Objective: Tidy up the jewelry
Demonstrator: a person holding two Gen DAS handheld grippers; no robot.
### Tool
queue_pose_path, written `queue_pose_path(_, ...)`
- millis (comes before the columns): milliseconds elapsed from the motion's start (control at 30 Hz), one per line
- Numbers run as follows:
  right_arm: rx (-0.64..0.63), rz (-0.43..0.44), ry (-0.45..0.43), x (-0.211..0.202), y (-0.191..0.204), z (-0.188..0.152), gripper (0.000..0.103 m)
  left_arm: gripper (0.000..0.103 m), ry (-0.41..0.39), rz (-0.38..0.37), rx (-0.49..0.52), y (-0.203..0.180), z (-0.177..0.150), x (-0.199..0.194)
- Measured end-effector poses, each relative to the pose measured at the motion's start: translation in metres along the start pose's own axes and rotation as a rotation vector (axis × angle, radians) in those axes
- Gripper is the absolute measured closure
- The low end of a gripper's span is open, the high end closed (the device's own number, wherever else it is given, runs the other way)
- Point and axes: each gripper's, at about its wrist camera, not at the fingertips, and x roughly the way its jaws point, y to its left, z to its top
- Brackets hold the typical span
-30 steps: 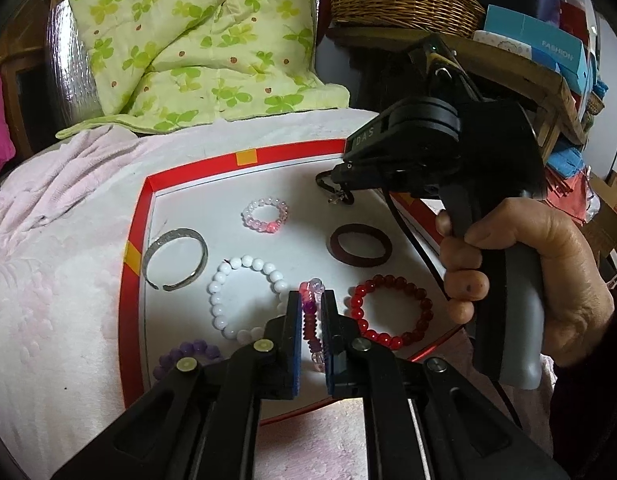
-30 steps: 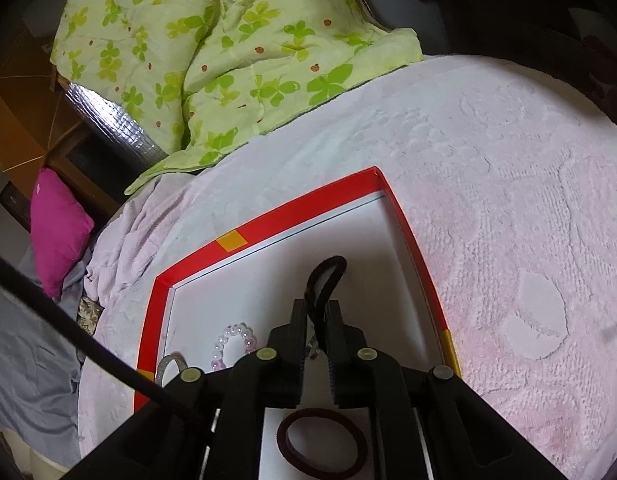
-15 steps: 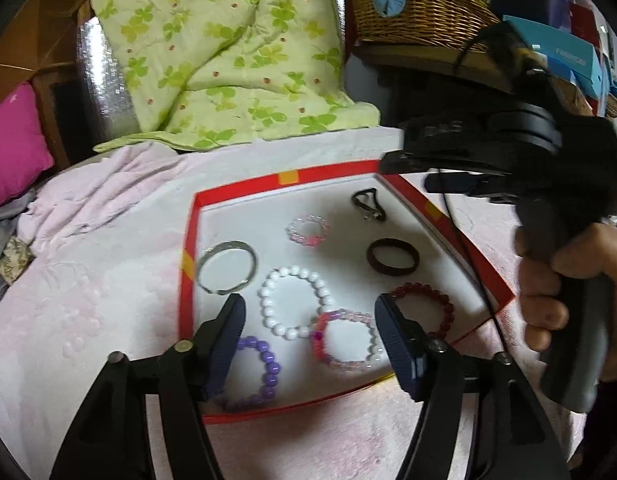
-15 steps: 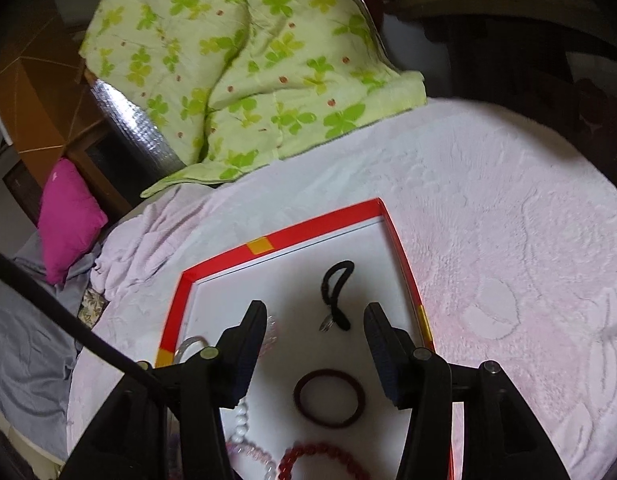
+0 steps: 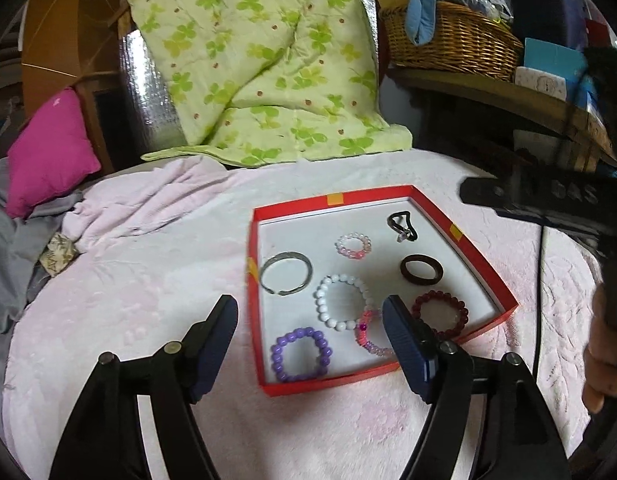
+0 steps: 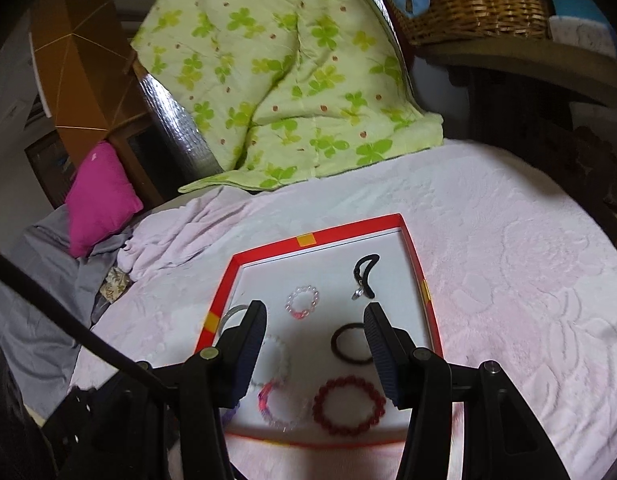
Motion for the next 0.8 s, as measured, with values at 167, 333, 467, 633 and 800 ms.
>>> queue_pose_path(167, -0.042, -0.017, -0.033, -0.039, 0.013, -0.021, 0.048, 0.027, -0.025, 0.03, -0.012, 0.01, 0.0, -0.024)
queue_pose_path(333, -0.08, -0.052, -0.068, -0.084, 0.024, -0.055, 0.042, 0.027, -0.038, 0.075, -0.024, 0.021, -0.005, -0.055)
queue_pose_path(467, -0.129, -0.076, -0.087, -0.117, 0.04, -0.078, 0.042, 0.025, -0.047, 0.114, -0.015, 0.026, -0.014, -0.085)
queue_pose_path(633, -0.202, -0.069, -0.087, -0.156, 0.067, -0.094, 0.041, 0.025, -0.072, 0.141, -0.031, 0.033, -0.019, -0.129)
queue_pose_path(800, -0.204, -0.061, -0.1, -0.185, 0.084, -0.099, 0.039, 0.024, -0.081, 0.155, -0.039, 0.037, -0.024, -0.166)
